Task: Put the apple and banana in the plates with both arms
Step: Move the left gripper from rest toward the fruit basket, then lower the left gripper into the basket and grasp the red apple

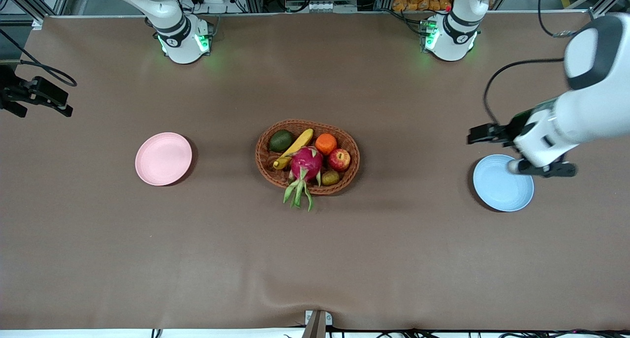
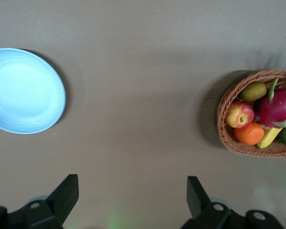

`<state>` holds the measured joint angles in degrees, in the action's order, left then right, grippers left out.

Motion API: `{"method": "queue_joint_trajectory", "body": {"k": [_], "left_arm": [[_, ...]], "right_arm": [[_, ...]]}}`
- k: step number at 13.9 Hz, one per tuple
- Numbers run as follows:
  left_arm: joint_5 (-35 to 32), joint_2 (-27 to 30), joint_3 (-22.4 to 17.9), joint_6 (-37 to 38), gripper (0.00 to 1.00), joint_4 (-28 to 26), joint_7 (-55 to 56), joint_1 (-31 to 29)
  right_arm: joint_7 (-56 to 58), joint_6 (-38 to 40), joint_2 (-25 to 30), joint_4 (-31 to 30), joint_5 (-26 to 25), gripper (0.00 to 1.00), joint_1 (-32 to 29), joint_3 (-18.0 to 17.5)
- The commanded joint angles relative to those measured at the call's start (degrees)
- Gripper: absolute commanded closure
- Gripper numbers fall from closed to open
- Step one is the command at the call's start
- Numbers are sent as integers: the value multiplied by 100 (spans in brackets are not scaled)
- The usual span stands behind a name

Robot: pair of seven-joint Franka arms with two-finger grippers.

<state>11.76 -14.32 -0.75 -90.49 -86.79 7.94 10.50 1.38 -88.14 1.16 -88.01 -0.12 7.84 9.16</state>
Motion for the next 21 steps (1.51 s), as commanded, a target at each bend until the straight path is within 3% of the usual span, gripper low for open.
{"method": "queue_joint_trajectory", "body": {"k": [1, 8, 15, 21], "left_arm": [[81, -263, -30, -275, 0, 83, 740, 477], [282, -1397, -30, -1813, 0, 109, 1832, 1498], [512, -2030, -39, -2430, 0, 109, 3563, 2192], [547, -2329, -30, -2728, 0, 109, 3749, 2447]], "right_arm": [[73, 52, -11, 65, 91, 0, -46, 6], [64, 52, -11, 65, 91, 0, -46, -2], [64, 43, -11, 65, 91, 0, -46, -2], [64, 43, -11, 65, 91, 0, -46, 6]]}}
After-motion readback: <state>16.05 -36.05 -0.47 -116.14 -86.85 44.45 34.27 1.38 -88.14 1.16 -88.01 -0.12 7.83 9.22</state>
